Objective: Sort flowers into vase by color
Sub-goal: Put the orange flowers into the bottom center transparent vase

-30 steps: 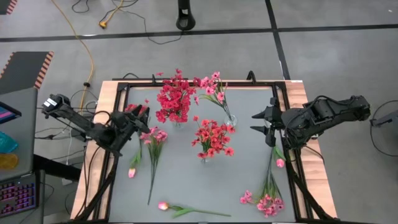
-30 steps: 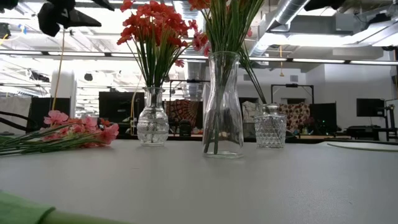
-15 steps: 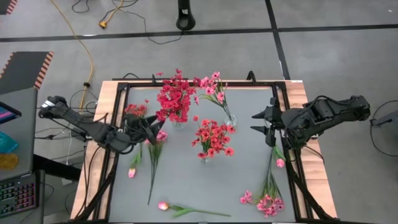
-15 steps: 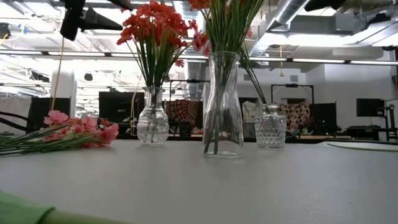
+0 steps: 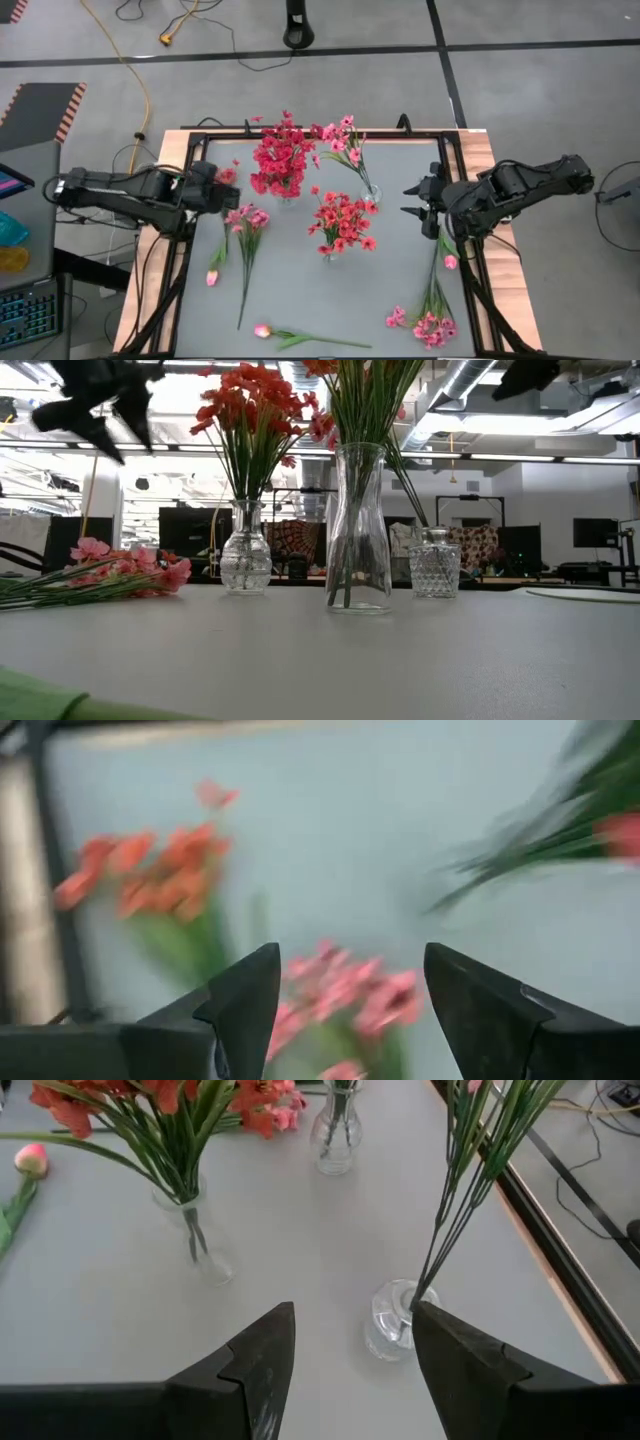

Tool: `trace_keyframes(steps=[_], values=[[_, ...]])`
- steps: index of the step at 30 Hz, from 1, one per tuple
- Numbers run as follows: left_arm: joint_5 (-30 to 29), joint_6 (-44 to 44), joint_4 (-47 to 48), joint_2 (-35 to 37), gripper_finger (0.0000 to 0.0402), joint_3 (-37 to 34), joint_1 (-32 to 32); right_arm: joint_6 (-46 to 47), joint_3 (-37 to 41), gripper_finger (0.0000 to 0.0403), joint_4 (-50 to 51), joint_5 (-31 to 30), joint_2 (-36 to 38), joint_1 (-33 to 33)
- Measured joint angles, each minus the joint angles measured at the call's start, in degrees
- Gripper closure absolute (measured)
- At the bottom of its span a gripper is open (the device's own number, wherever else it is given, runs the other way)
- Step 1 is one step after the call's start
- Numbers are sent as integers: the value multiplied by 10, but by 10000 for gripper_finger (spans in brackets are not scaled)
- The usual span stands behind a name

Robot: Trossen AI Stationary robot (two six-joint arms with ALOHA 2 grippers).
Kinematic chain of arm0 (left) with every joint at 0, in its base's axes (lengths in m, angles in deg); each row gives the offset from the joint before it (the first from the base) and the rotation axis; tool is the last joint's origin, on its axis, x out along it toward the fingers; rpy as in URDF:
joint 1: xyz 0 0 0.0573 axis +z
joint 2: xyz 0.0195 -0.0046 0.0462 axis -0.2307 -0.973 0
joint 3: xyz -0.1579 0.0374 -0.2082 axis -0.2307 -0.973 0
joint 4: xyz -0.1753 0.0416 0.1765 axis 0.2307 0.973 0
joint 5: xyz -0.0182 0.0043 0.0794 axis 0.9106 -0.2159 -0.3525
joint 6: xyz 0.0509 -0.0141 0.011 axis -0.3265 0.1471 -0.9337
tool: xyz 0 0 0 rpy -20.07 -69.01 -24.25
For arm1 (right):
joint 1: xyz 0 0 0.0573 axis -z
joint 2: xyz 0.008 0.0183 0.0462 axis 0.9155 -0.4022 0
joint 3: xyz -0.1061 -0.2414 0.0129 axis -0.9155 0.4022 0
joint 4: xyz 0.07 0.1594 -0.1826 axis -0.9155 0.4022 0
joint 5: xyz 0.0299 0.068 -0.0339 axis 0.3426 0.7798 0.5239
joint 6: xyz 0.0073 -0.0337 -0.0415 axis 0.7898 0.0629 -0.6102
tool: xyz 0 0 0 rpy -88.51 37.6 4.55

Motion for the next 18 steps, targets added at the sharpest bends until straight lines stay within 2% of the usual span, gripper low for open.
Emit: trace_keyframes(steps=[3,8,13,18], values=[[32,23,18,-1,166,-18,28,4,0,173,-8,0,-5,0],[41,25,12,-13,166,-47,60,0,0,173,-22,0,-14,0],[48,26,8,-50,166,-73,95,0,0,173,-25,0,-24,0],[84,10,-2,-103,166,-83,141,0,0,173,-25,0,-29,0]])
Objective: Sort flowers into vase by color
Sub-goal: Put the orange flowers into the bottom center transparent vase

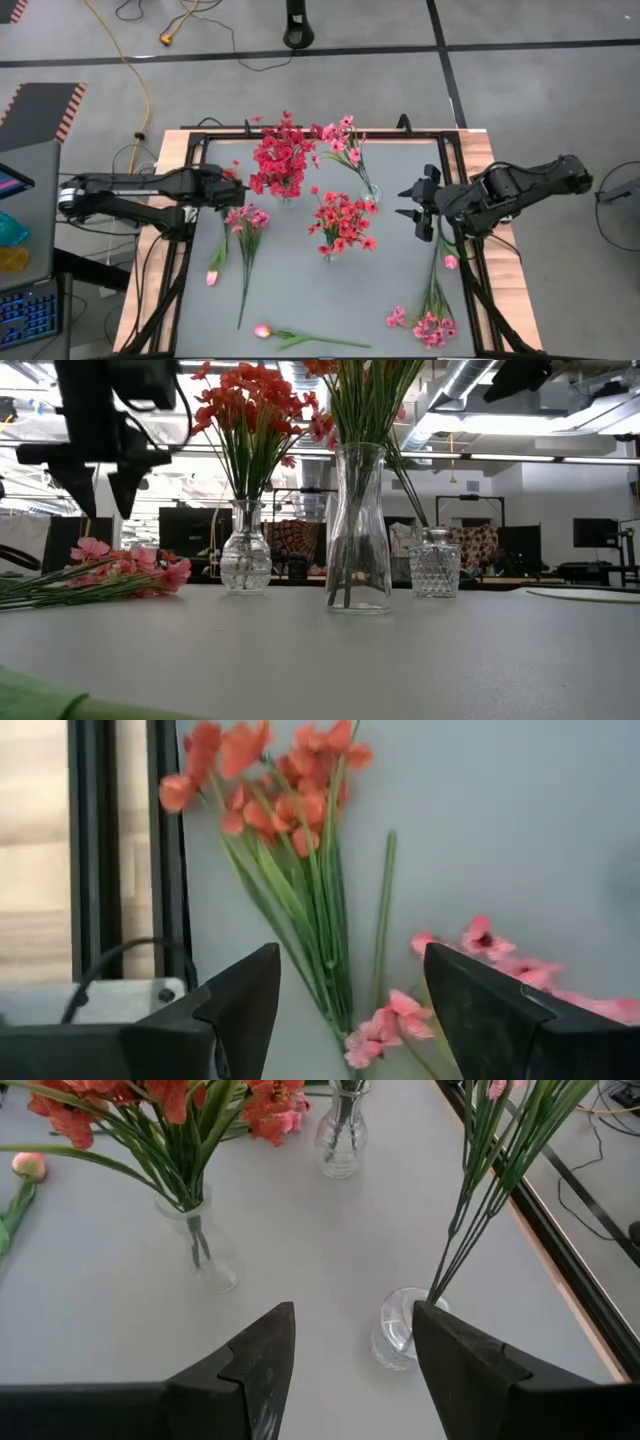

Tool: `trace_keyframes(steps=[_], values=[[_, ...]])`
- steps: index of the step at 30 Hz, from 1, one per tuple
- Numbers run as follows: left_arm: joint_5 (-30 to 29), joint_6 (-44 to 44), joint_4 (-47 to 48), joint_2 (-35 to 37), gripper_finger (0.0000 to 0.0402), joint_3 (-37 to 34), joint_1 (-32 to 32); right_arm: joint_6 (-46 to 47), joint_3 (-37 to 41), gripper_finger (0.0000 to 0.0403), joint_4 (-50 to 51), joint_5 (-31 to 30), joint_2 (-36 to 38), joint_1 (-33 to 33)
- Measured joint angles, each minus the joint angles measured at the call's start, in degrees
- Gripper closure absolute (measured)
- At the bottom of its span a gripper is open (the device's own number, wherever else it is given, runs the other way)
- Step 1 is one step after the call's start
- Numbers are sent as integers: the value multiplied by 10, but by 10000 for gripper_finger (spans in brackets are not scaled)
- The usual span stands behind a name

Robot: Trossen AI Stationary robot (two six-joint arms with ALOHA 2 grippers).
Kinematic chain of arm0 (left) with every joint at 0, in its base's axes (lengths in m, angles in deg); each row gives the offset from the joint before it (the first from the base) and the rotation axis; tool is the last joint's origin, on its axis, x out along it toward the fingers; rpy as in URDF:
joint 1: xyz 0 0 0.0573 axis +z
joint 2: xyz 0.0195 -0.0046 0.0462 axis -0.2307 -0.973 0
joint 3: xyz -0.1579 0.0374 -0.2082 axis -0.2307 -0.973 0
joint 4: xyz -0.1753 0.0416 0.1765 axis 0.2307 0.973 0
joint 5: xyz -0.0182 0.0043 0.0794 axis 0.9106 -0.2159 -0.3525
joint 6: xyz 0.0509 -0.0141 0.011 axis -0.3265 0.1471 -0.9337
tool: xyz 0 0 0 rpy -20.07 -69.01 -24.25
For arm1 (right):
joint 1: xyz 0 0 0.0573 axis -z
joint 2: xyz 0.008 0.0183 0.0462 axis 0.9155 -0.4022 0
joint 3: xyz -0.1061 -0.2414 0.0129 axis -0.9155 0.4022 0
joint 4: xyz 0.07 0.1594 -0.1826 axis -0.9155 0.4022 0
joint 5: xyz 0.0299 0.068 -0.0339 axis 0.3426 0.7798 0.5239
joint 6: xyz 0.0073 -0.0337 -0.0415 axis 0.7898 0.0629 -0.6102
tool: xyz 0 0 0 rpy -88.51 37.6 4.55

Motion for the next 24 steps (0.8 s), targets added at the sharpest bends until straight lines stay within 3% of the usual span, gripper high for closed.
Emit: trace_keyframes(steps=[5,24], values=[[45,-61,-23,-63,166,0,47,0,0,173,0,0,0,0],[86,-199,-93,-280,166,0,191,-1,0,173,1,1,0,0]])
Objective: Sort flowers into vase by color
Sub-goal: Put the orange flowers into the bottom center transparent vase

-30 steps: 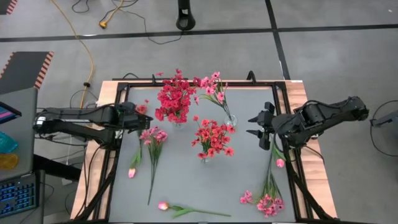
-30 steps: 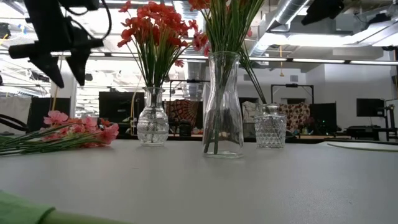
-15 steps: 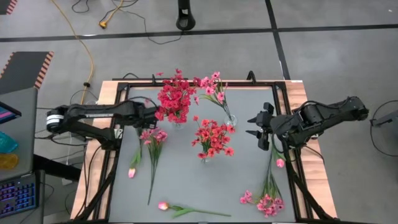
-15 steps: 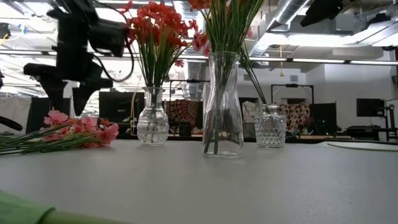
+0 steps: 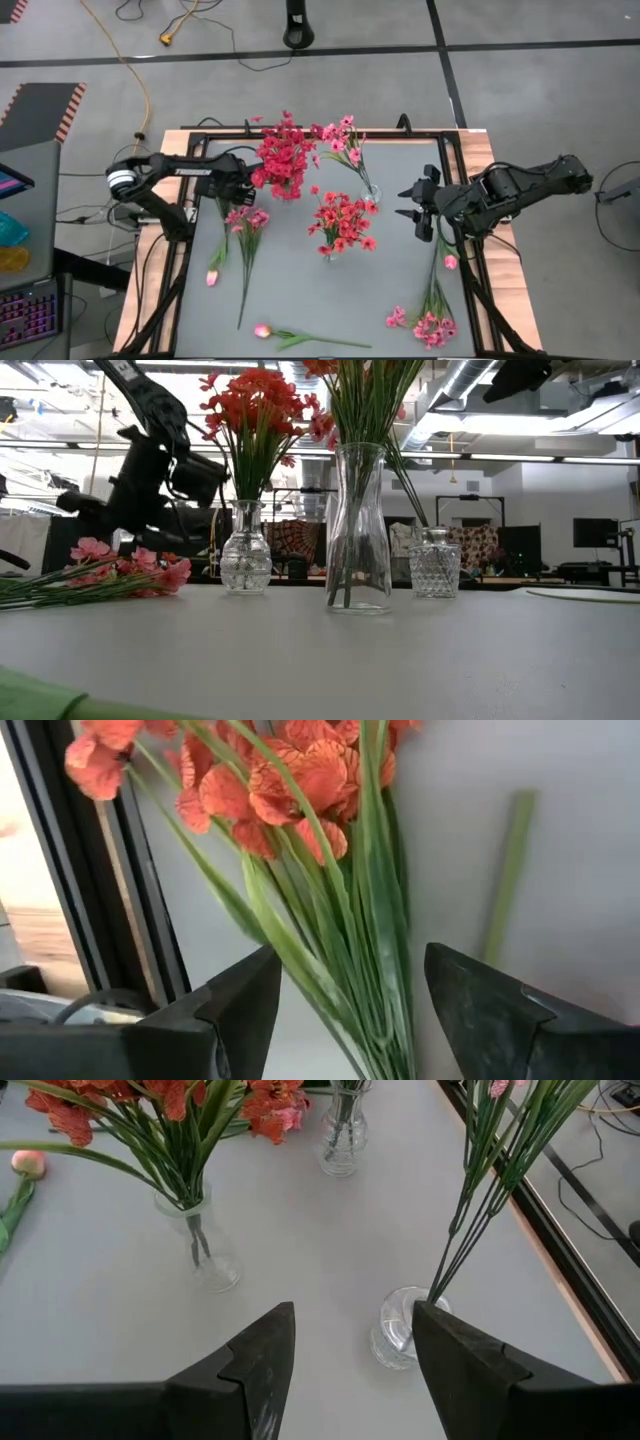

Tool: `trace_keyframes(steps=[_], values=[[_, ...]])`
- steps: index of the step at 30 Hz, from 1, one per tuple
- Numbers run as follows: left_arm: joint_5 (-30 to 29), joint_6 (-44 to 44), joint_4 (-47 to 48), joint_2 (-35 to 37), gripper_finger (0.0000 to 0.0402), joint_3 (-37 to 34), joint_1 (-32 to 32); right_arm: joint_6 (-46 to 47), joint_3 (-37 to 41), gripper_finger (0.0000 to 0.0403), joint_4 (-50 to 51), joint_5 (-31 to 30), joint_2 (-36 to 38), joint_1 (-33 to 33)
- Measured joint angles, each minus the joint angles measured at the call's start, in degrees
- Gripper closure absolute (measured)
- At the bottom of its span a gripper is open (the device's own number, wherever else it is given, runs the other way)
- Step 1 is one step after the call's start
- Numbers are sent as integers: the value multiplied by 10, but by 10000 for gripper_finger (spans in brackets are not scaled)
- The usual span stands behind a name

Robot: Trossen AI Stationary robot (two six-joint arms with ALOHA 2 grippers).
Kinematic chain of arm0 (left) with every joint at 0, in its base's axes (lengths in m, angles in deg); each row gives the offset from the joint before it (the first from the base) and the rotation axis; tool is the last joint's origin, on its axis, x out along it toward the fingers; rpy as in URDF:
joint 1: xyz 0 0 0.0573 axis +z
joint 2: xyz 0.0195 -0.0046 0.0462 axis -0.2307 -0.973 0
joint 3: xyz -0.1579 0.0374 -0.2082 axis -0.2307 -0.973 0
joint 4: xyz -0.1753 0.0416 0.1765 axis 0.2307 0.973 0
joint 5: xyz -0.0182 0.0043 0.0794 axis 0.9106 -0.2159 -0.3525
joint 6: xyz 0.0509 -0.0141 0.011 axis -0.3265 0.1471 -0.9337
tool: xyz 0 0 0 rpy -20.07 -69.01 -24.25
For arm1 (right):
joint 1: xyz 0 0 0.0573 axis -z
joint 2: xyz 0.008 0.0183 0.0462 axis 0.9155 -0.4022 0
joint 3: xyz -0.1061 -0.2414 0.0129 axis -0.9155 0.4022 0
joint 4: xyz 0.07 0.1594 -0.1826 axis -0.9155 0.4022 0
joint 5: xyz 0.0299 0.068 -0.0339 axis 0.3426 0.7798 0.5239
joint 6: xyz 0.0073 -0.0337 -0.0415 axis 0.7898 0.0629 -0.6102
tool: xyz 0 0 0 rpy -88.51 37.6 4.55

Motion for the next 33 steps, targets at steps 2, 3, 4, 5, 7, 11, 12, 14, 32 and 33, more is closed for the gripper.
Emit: trace_keyframes(steps=[2,3,4,5,7,11,12,14,32,33], values=[[0,-10,-3,-19,166,0,9,-1,0,173,0,0,0,0],[0,-16,-2,-28,166,0,13,-1,0,173,0,0,0,0],[0,-24,-2,-37,166,1,16,-1,0,173,0,0,0,0],[0,-34,-2,-43,166,3,18,-1,0,173,0,0,0,0],[-3,-58,0,-55,166,4,19,-1,0,173,0,0,0,0],[-8,-70,2,-65,166,8,13,-1,0,173,0,0,0,0],[-10,-67,2,-65,166,8,12,-1,0,173,0,0,0,0],[-16,-54,2,-66,166,8,8,-1,0,173,0,0,0,0],[-33,-42,-18,-67,274,7,-1,0,0,173,0,0,0,0],[-33,-44,-21,-68,291,7,-1,0,0,173,0,0,0,0]])
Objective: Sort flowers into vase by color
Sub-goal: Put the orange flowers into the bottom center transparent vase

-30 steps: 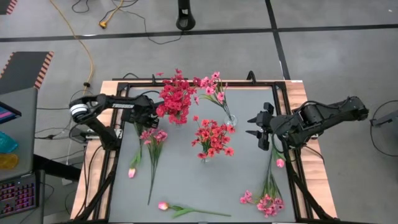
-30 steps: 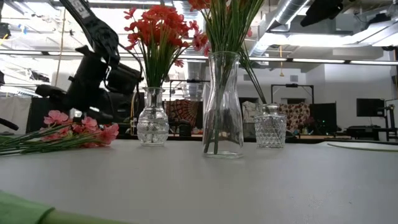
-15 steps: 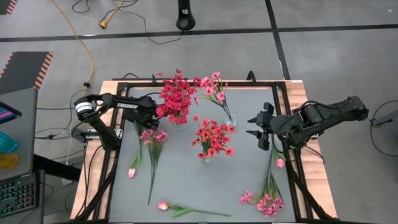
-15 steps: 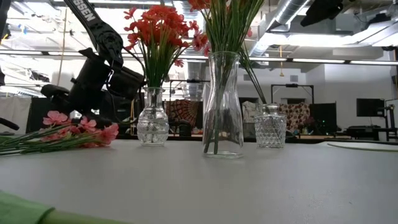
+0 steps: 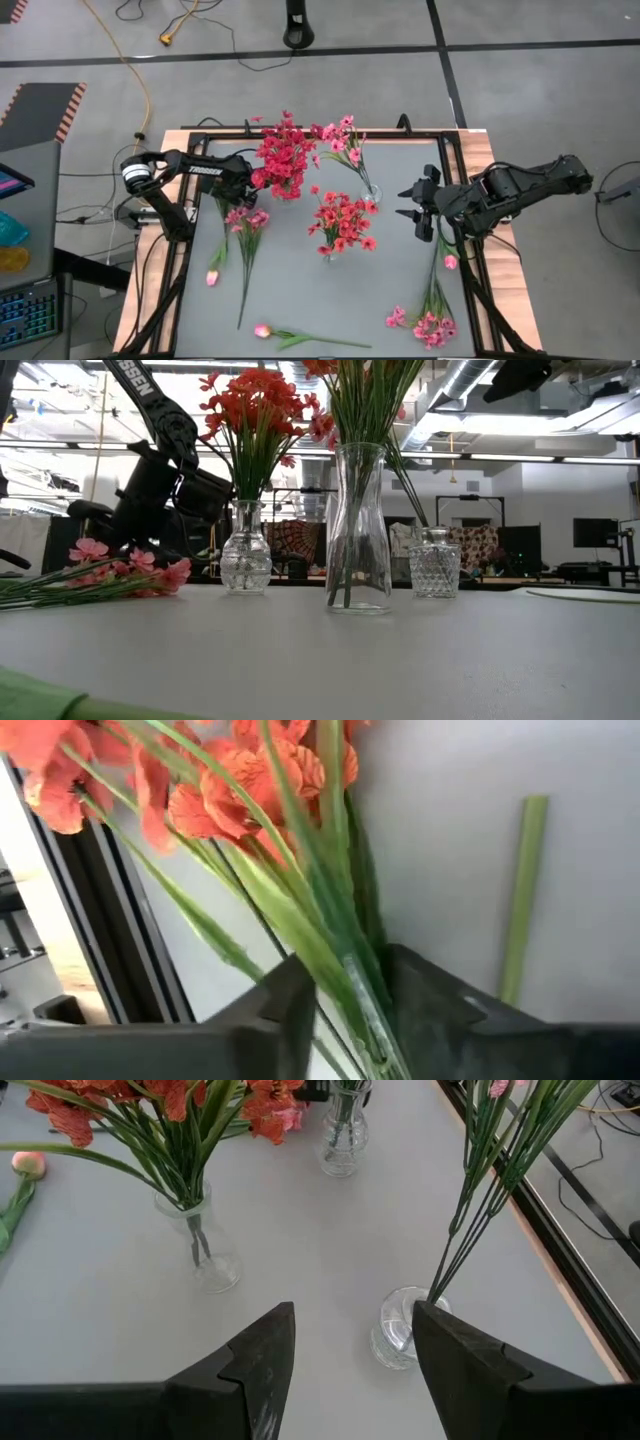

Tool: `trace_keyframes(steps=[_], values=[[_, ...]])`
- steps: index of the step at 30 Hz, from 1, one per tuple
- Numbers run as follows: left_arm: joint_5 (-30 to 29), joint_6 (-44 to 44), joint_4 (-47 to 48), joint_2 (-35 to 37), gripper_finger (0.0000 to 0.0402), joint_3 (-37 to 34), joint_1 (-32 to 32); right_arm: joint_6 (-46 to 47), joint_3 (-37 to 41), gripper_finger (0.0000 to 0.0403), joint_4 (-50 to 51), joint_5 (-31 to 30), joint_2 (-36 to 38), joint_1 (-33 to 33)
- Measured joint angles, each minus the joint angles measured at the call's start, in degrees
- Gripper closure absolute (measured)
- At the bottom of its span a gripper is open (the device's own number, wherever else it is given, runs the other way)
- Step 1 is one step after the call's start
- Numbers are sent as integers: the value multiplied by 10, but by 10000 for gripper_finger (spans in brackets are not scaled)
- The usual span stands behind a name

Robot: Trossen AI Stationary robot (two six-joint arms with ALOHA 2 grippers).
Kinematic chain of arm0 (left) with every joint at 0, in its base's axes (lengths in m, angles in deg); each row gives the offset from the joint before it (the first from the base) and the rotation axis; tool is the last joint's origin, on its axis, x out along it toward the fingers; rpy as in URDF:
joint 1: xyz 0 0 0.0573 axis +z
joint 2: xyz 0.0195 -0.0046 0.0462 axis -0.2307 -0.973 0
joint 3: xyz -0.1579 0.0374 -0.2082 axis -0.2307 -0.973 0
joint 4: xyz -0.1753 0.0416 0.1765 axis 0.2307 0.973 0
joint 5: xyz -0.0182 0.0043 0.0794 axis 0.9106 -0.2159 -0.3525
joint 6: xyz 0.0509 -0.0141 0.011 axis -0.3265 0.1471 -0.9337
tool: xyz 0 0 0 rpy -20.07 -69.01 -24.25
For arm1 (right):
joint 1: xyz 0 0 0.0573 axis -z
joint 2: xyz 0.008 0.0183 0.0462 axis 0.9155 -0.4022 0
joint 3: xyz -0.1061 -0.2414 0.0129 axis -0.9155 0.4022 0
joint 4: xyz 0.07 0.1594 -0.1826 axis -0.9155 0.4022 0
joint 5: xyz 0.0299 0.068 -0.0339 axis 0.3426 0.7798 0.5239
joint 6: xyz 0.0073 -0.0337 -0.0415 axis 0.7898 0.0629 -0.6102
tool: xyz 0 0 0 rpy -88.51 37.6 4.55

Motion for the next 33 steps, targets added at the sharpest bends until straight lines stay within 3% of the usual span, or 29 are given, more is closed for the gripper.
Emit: trace_keyframes(steps=[7,18,26,33], values=[[-17,-3,-10,-1,392,-1,1,0,0,173,0,0,0,0],[-29,-30,-11,36,399,-1,27,1,0,173,0,0,0,0],[-31,-21,-9,154,401,-1,36,1,0,173,0,0,0,0],[-66,-18,-7,279,401,0,36,1,0,173,0,0,0,0]])
